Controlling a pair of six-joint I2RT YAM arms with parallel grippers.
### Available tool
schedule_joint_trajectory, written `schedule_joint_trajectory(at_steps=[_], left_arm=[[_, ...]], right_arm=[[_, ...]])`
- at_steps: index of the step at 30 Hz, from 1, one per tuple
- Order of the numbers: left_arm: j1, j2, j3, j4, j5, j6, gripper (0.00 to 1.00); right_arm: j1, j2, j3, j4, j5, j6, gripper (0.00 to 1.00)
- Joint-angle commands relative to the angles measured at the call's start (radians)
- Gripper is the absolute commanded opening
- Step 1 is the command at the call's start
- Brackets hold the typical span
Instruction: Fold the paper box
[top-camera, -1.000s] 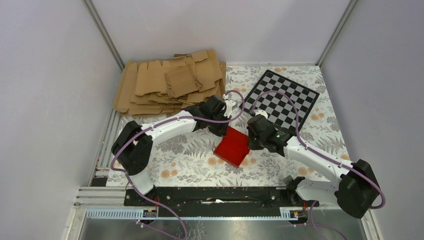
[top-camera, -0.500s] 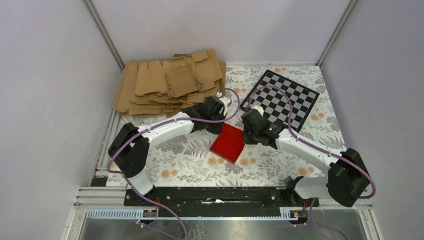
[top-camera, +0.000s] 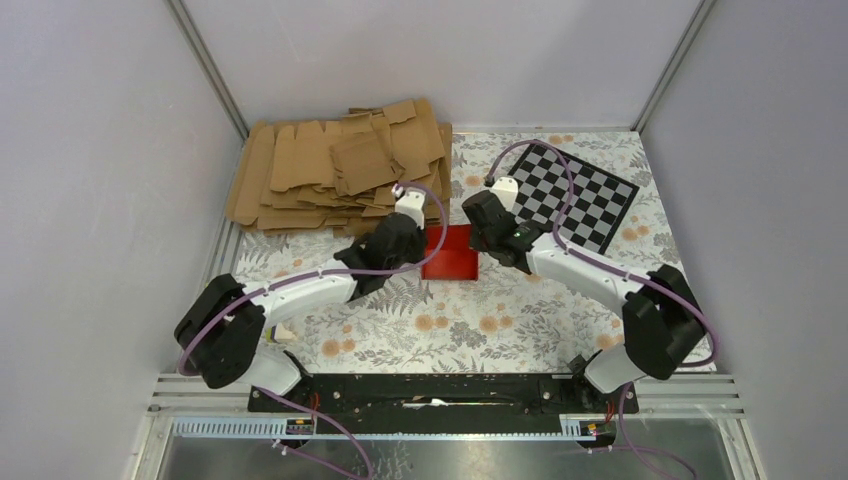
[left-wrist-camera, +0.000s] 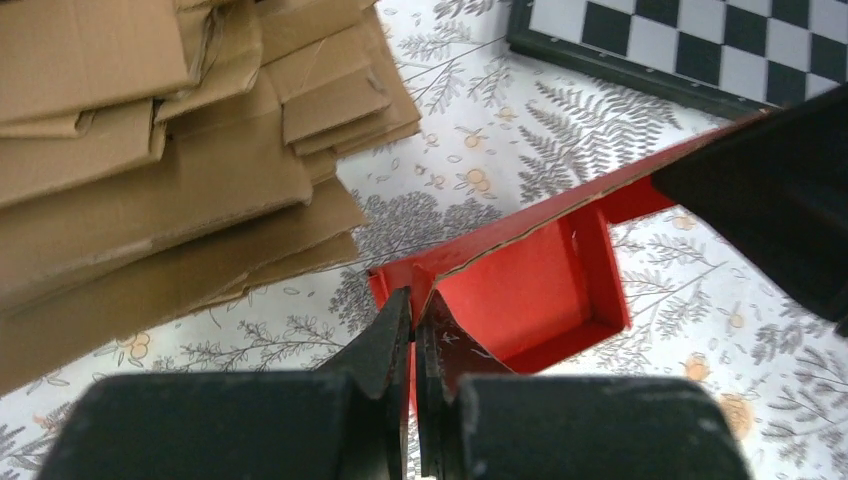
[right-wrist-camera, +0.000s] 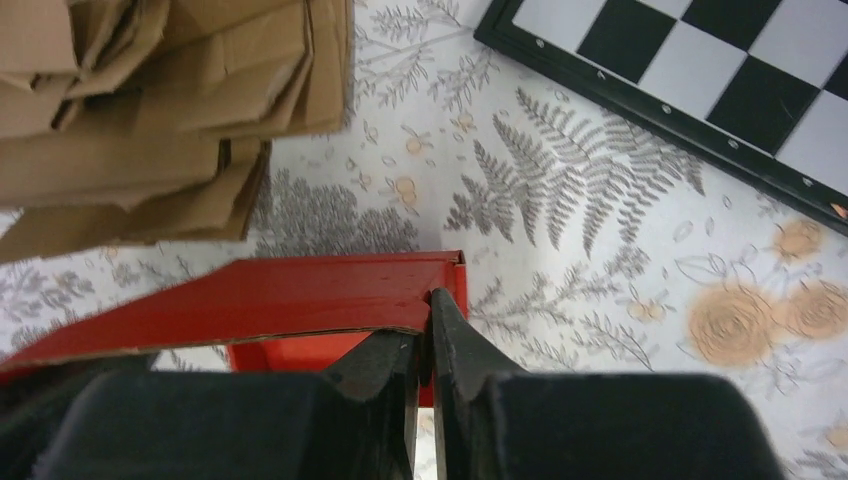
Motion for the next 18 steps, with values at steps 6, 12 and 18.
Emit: schedule_joint_trajectory(at_steps=[6, 12, 18], left_arm=[[-0.017, 0.027, -0.182, 0.481, -0.104, -0.085, 0.00], [-0.018, 0.078, -0.177, 0.467, -0.068, -0.115, 0.00], [-0.021, 0.116, -0.184, 0.446, -0.039, -0.146, 0.00]], right_arm=[[0.000, 0.066, -0.084, 0.410, 0.102, 0.033, 0.00], [0.001, 0.066, -0.168, 0.436, 0.072, 0.019, 0.00], [0.000, 0.061, -0.230, 0.442, 0.056, 0.021, 0.01]])
